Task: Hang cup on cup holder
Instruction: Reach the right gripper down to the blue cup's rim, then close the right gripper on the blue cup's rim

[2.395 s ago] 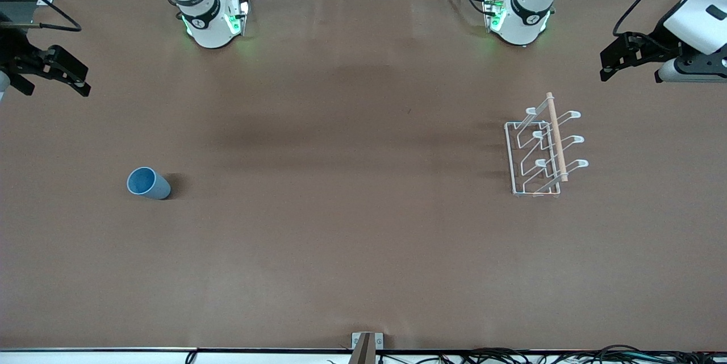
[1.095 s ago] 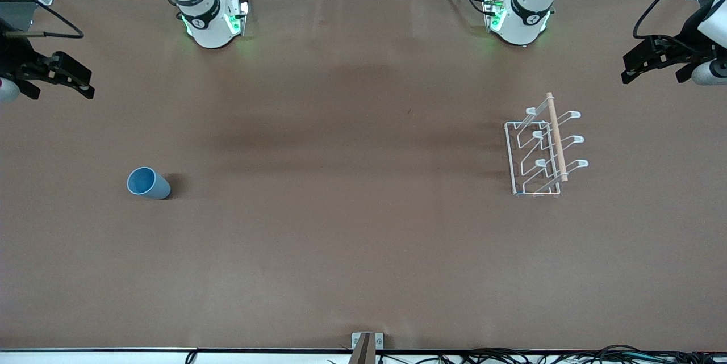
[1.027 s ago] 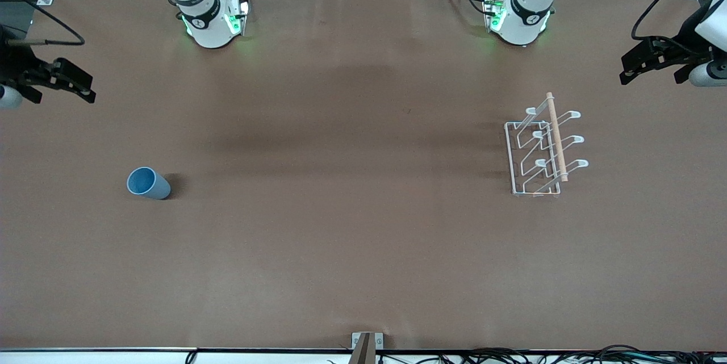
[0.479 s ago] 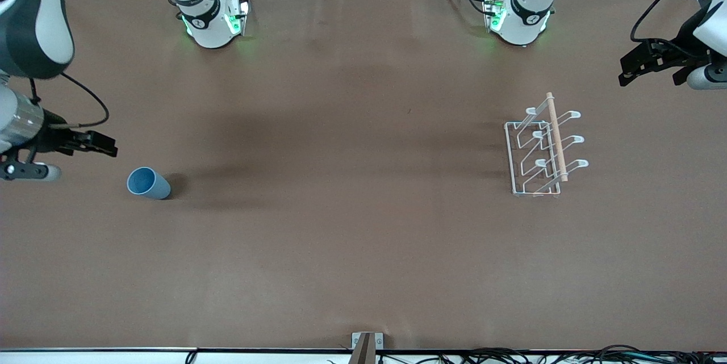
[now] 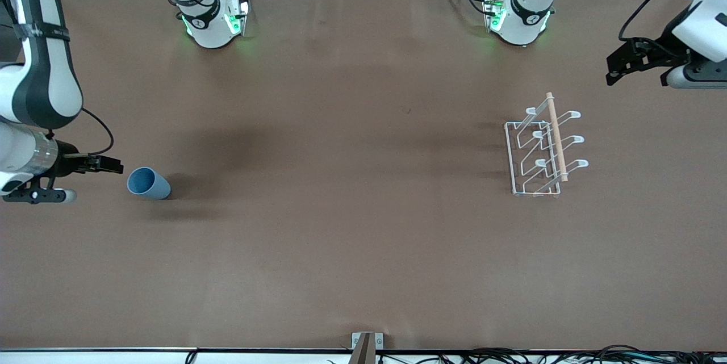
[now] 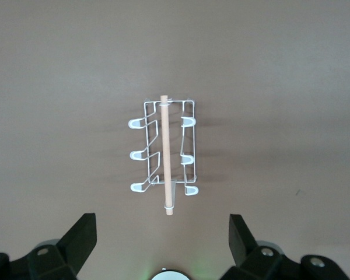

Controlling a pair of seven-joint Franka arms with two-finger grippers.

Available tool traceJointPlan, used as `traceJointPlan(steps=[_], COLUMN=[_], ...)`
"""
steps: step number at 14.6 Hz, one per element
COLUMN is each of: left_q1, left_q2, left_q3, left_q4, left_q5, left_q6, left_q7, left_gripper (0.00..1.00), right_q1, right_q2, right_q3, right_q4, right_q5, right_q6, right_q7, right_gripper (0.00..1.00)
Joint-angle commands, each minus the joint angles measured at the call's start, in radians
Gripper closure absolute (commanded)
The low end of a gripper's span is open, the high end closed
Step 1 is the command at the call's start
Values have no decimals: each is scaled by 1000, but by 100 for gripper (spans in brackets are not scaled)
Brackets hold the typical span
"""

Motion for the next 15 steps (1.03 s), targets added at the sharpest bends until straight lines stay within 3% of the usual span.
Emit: traceJointPlan(steps=[1, 10, 15], left_q1=[0, -1, -3], left_q2=[5, 8, 10], left_q3=[-16, -33, -36], left_q4=[23, 21, 23], left_q5=[-5, -33, -33], left_q6=[-21, -36, -36], left_q7=[11, 11, 9], left_gripper=[0, 0, 0], right_q1=[-12, -46, -46], right_q2=[1, 132, 153], right_q3=[11, 12, 14], right_q4=[-60, -60, -83], right_q5=[18, 18, 21], right_q6=[56, 237, 244], right_q7=[-17, -79, -80], right_gripper=[0, 3, 9])
